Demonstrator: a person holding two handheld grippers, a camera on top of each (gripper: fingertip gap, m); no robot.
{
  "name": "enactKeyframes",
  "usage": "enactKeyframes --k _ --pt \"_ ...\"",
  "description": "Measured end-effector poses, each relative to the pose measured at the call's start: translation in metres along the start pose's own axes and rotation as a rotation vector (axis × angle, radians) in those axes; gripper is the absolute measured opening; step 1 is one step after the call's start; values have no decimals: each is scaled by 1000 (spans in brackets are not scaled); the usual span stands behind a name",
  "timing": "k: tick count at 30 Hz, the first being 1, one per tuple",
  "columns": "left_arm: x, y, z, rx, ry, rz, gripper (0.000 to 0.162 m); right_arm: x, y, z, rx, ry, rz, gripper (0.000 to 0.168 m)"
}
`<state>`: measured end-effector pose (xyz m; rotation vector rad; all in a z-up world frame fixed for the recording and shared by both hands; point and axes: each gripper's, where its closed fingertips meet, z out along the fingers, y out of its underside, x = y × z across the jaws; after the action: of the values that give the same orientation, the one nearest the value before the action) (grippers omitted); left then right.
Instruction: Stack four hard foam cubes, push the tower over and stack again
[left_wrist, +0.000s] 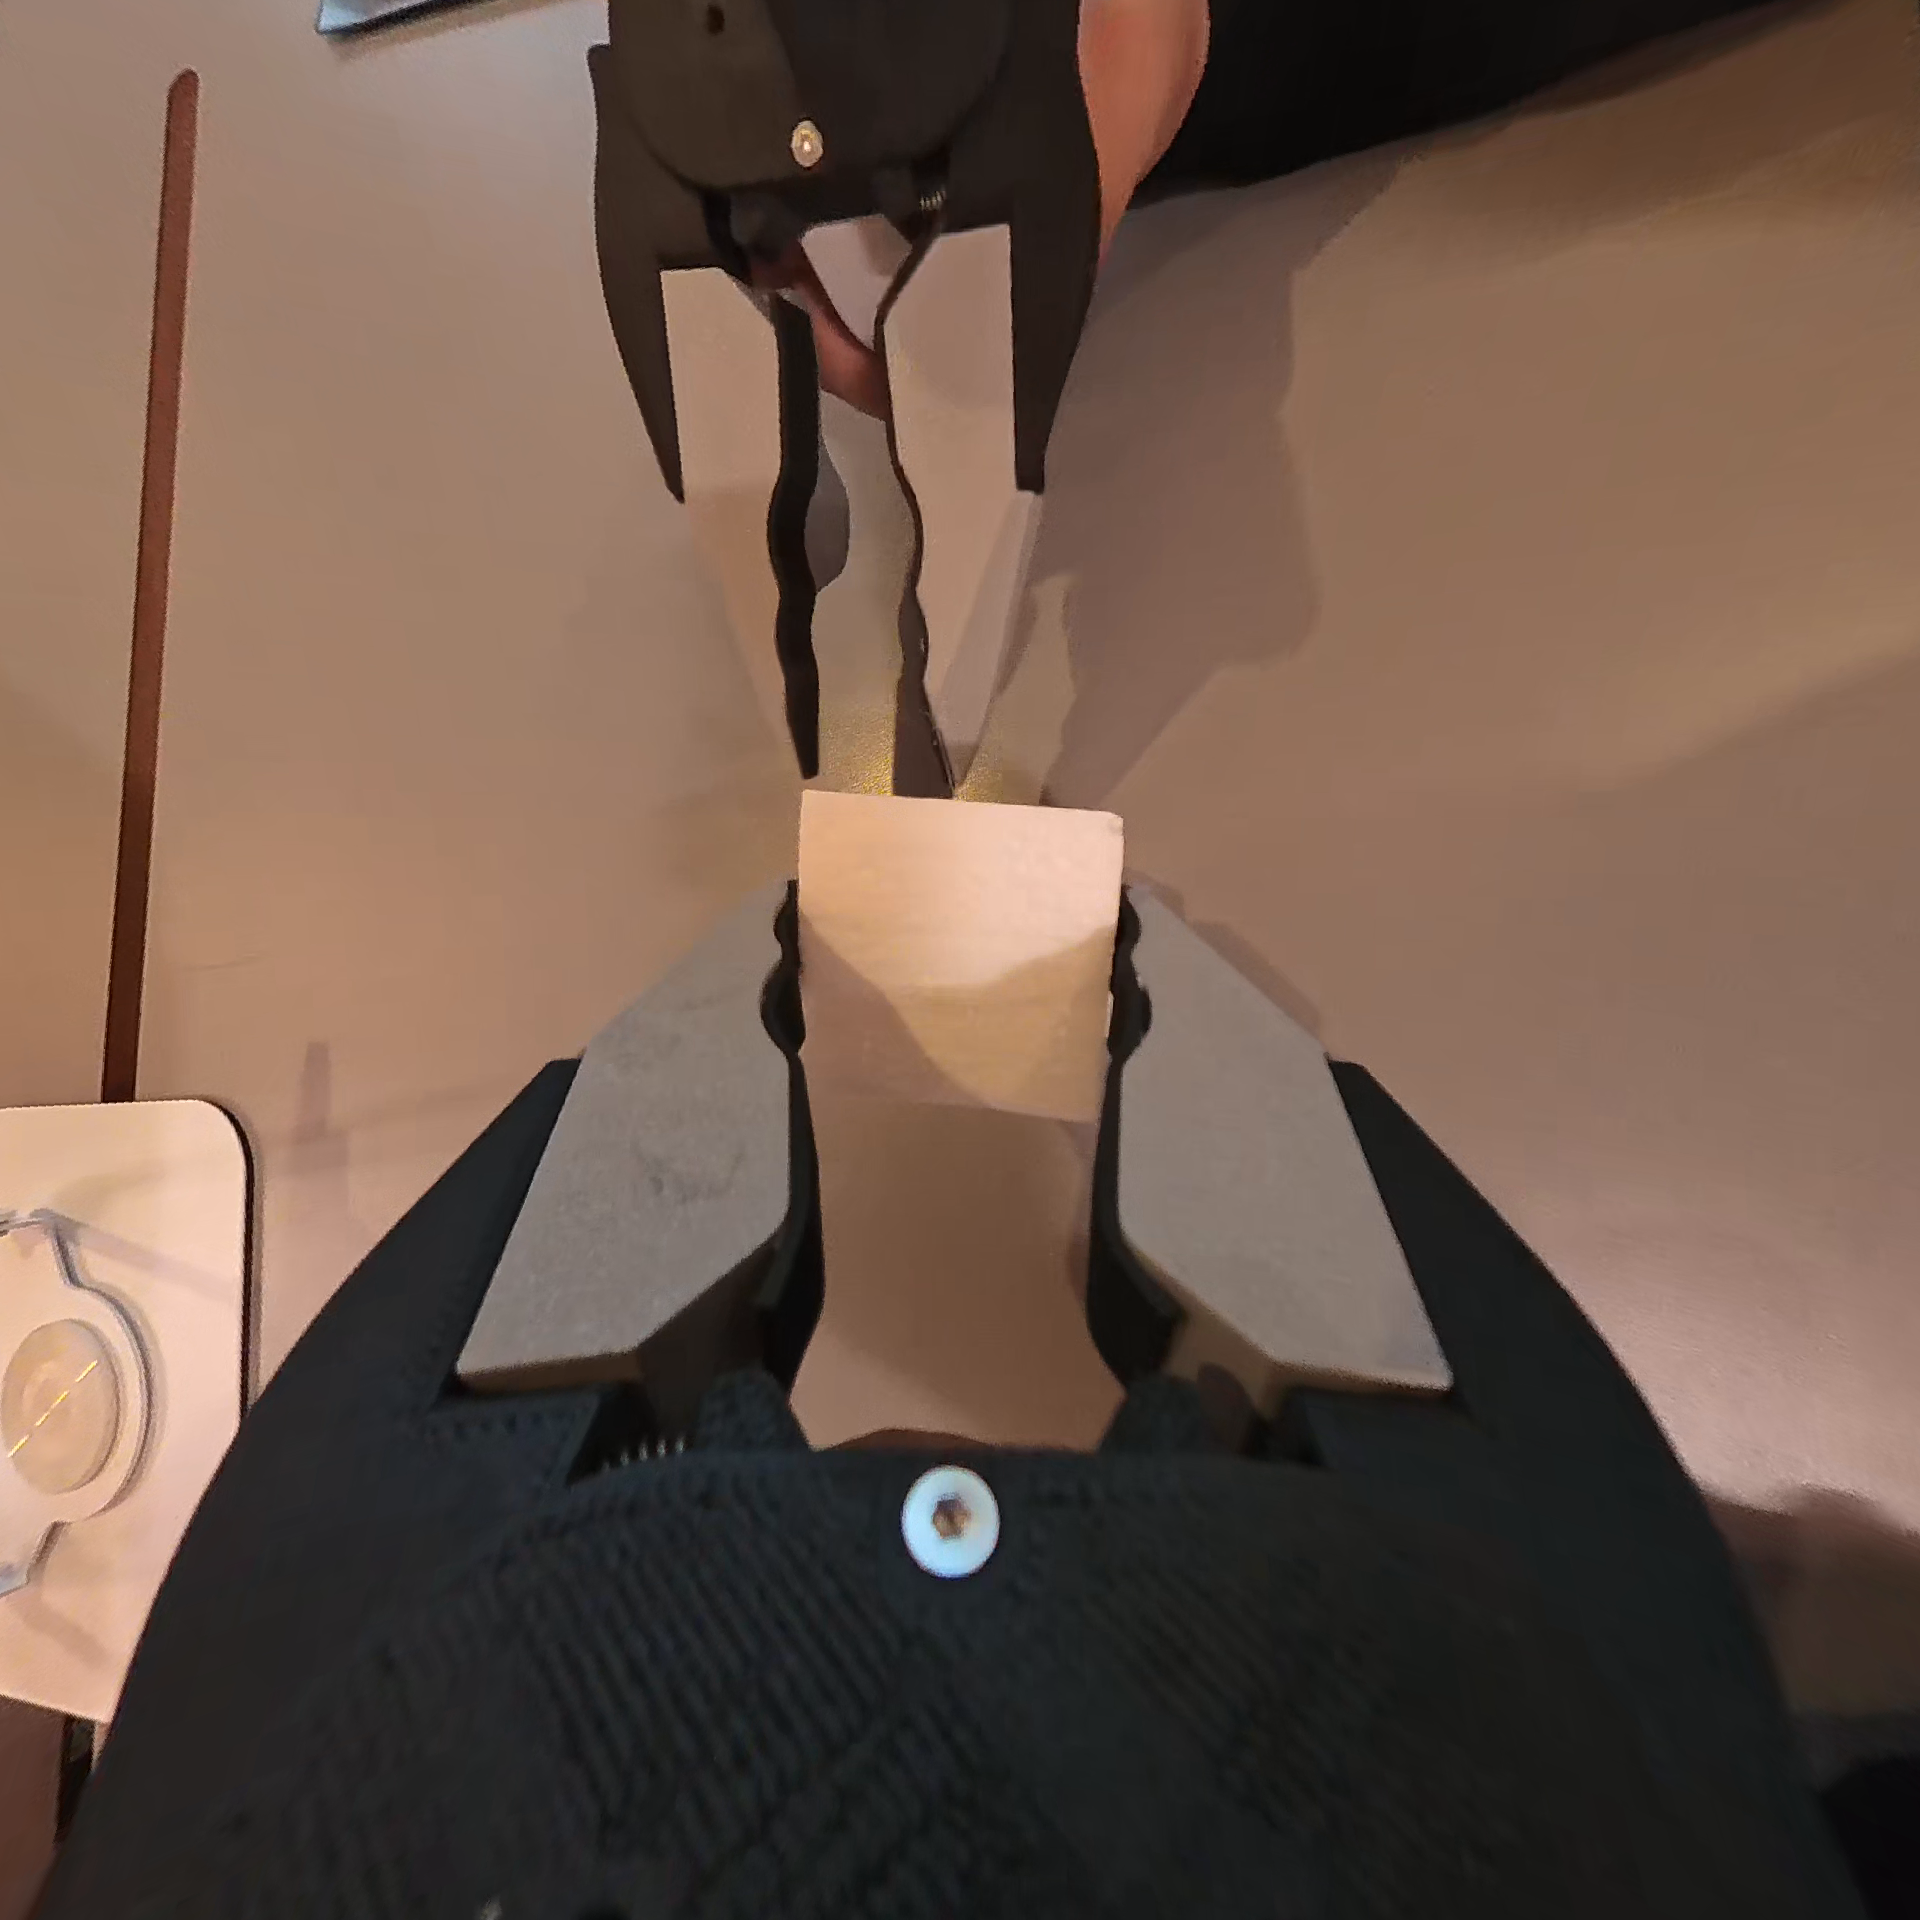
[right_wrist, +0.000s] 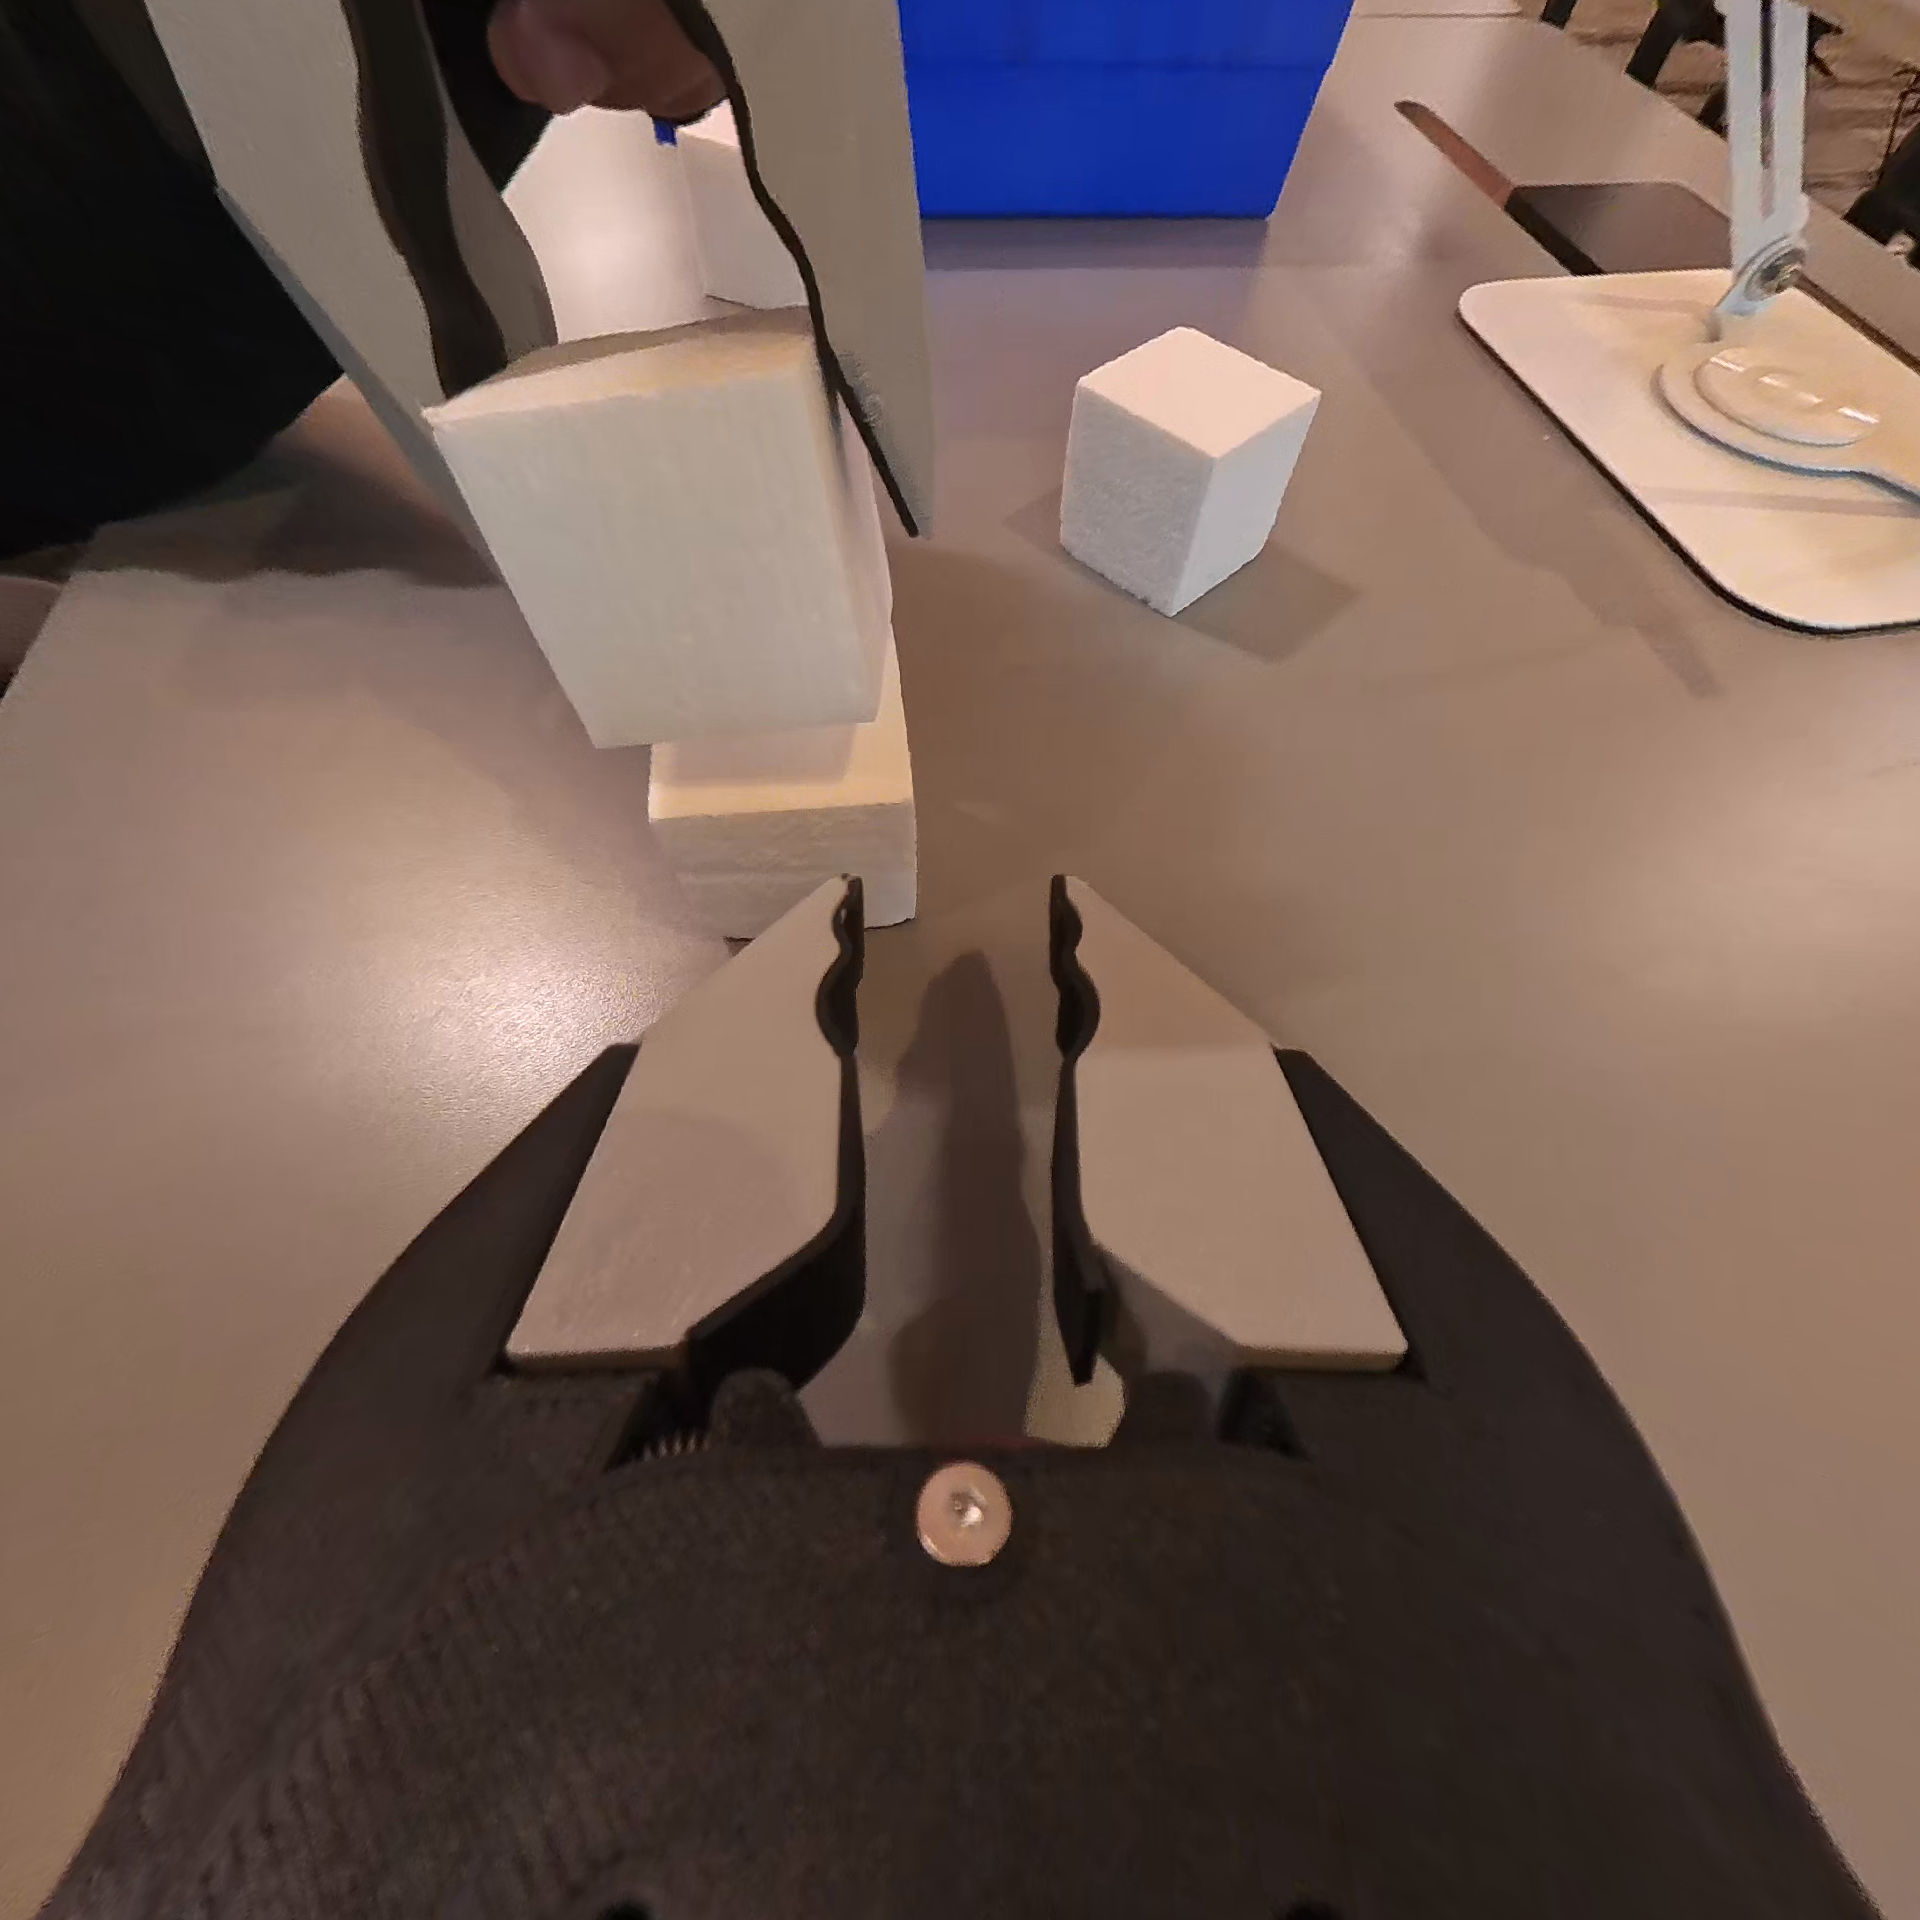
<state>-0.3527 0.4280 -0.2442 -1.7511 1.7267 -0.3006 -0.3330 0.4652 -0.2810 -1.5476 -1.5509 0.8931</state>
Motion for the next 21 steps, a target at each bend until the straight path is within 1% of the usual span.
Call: enactKeyframes --k 9,21 --pt "0 1 3 -11 0 -5 57 -3 1 12 -48 49 -80 34" --pt "-3 2 2 -43 -25 -28 57 -3 0 12 -39 46 -74 35"
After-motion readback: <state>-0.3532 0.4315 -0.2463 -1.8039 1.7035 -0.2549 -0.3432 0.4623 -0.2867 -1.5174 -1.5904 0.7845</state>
